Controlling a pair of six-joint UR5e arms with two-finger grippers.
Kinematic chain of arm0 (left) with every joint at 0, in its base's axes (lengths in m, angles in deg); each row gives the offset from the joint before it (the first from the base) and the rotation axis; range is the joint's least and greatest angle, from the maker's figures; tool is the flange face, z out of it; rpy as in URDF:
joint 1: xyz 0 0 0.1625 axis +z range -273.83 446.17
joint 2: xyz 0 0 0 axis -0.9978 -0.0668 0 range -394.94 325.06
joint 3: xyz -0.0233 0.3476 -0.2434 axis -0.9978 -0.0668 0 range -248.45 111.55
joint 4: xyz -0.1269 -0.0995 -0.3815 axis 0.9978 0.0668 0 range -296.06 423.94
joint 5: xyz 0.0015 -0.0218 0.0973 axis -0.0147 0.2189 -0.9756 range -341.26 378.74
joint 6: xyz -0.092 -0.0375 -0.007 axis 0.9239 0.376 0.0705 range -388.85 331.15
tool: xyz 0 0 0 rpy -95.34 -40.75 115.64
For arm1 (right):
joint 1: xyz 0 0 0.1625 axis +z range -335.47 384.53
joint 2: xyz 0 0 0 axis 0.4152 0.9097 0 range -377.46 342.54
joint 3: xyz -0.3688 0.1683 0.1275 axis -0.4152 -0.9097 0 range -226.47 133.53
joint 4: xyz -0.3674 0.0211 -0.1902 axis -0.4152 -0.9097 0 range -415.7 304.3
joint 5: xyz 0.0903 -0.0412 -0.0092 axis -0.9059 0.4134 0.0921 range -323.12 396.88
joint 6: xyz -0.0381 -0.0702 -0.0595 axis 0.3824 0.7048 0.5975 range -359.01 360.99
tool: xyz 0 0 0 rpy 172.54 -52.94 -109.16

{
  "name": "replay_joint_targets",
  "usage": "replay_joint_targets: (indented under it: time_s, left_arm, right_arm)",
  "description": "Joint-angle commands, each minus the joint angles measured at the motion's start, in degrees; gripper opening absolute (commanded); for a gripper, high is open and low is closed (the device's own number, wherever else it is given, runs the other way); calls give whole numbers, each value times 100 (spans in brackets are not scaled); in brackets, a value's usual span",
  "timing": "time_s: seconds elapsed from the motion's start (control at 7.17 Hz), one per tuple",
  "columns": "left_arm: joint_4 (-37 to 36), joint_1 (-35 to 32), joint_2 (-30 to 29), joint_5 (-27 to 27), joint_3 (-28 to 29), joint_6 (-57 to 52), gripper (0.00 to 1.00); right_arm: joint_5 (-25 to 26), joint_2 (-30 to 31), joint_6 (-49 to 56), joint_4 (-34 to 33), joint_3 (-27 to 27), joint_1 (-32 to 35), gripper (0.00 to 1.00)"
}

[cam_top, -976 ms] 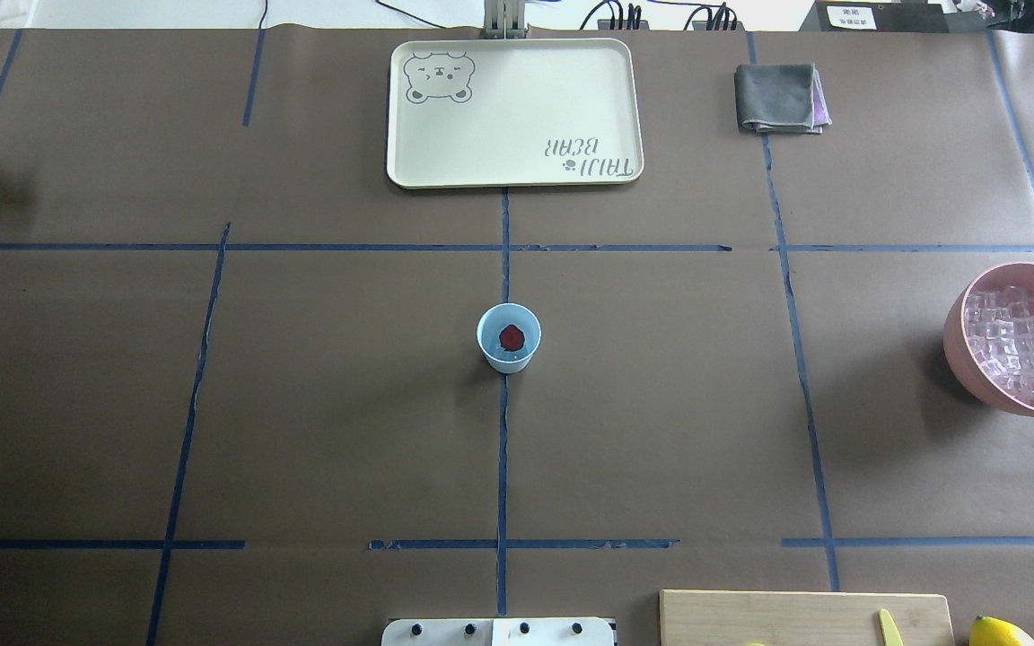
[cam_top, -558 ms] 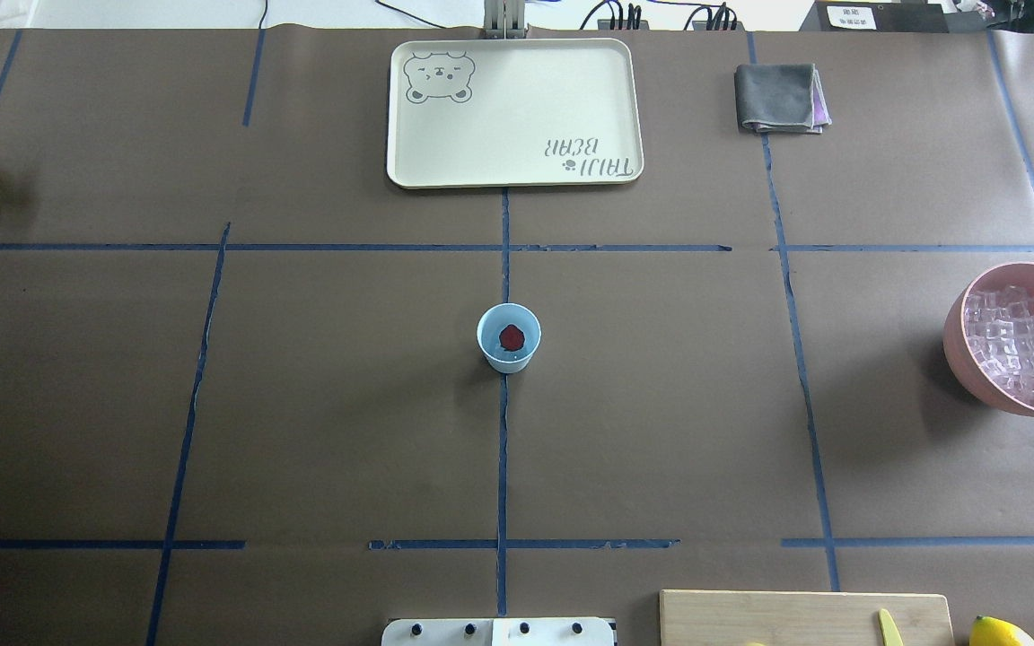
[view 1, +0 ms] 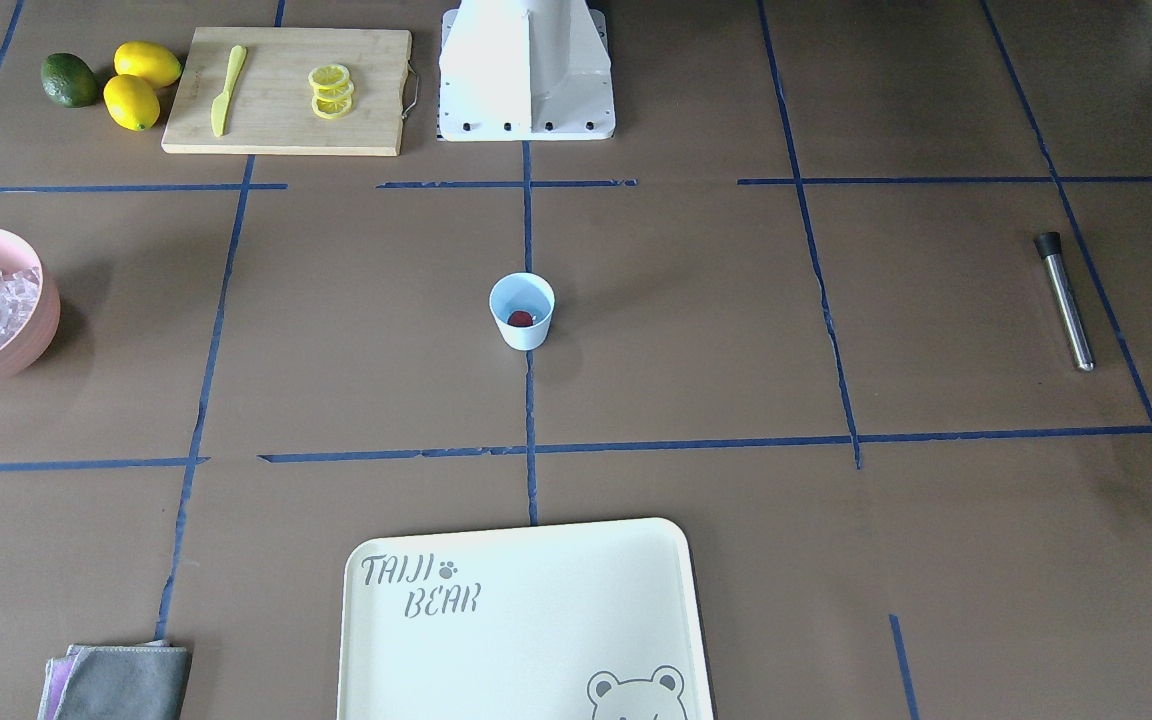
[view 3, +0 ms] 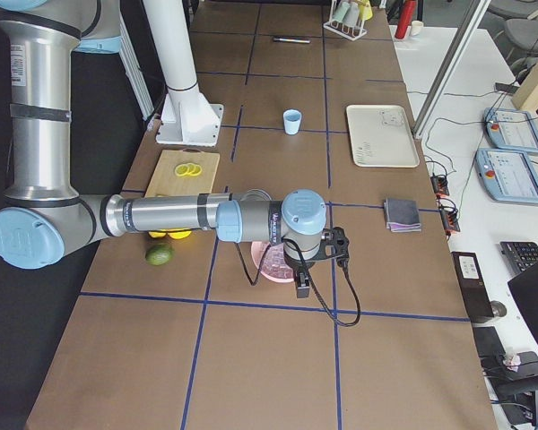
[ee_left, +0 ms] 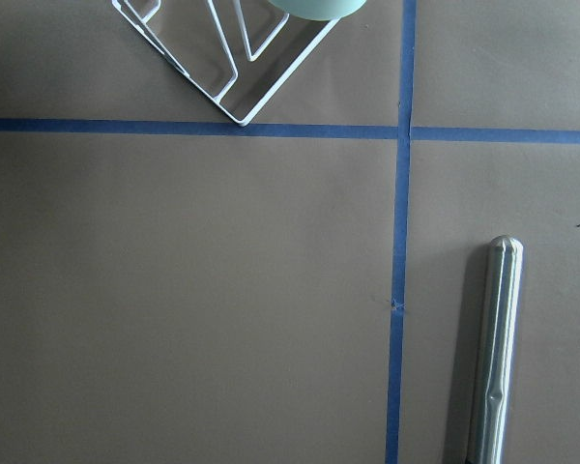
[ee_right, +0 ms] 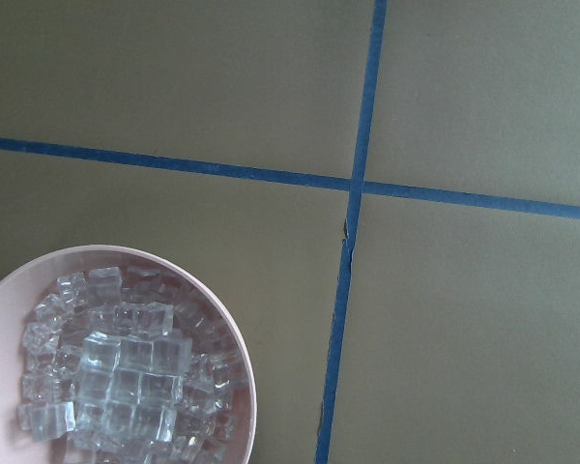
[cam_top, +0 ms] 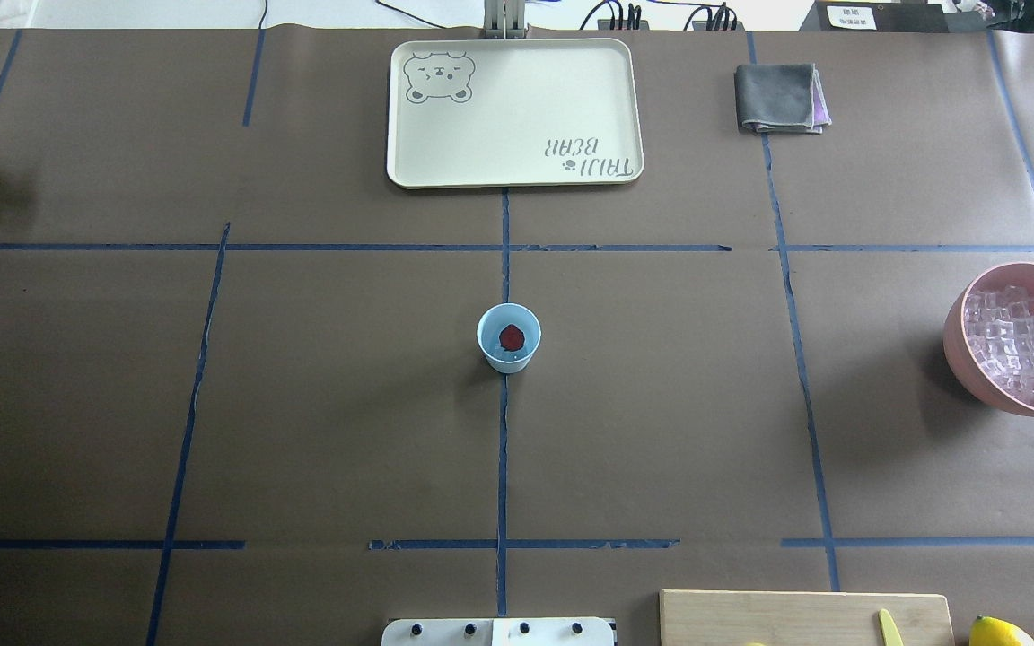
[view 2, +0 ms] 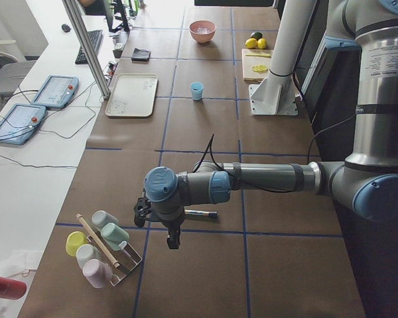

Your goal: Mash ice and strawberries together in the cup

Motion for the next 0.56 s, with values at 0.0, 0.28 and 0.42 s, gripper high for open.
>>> replay_joint_targets:
  time_s: [0.0,0.28,0.42]
  left_arm:
    - [0,5,0,0,7,0,100]
    - [0,5,0,-9,7,0,100]
    - [8,5,0,-9,7,0,100]
  right_arm:
    - [1,26,25,0,-39,0,99]
    - [1,53,51,0,-328,9,99]
    - [10,53,17,0,-355,9,99]
